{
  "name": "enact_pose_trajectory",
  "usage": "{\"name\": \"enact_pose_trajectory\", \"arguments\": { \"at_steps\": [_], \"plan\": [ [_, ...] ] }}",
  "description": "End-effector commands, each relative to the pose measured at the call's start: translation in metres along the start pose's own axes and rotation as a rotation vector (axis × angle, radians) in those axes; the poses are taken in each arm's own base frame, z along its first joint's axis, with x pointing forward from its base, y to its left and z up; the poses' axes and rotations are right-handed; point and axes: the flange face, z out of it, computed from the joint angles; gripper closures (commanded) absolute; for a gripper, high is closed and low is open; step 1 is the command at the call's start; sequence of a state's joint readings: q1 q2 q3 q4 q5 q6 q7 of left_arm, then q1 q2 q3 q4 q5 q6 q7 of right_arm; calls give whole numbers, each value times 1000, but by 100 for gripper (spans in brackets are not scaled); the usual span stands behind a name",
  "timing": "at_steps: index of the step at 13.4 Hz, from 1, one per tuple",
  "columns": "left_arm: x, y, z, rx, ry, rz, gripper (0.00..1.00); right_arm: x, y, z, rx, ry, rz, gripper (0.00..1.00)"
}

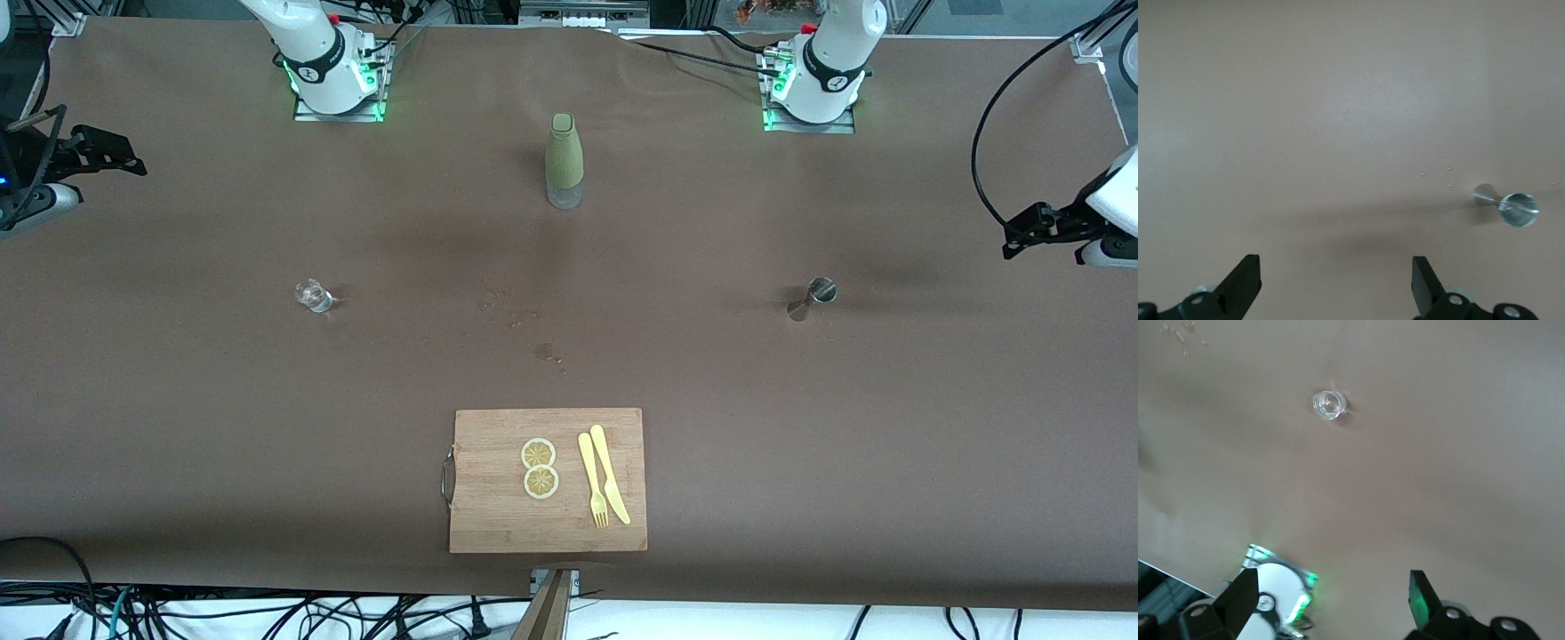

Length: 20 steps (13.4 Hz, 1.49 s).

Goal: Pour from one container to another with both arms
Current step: 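Reach the right gripper to the glass beaker while the left gripper reaches the jigger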

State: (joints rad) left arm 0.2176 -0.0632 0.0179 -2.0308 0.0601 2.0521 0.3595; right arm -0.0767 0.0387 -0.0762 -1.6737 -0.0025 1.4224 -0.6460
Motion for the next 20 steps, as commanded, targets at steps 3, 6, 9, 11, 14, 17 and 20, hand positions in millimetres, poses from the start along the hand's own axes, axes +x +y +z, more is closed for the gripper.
{"name": "enact_pose_trajectory", "arguments": {
  "at_steps": [3, 6, 9, 11, 14, 17, 20],
  "plan": [
    [1, -24, 37, 15, 17, 224, 0, -6, 54, 34, 54, 55, -334, 0],
    [4, -29, 72, -89, 59, 314, 0, -8, 70, 67, 138, 182, -449, 0],
    [8, -39, 113, -171, 116, 427, 0, 1, 81, 122, 296, 356, -592, 0],
    [2, -49, 143, -245, 151, 487, 0, 7, 85, 155, 376, 462, -641, 0],
    [-4, -58, 178, -315, 247, 646, 0, 20, 101, 198, 436, 595, -749, 0],
    [-10, -65, 218, -371, 369, 790, 0, 31, 120, 260, 468, 761, -910, 0],
    [-18, -59, 261, -400, 527, 986, 0, 38, 128, 301, 456, 882, -1007, 1]
  ]
}}
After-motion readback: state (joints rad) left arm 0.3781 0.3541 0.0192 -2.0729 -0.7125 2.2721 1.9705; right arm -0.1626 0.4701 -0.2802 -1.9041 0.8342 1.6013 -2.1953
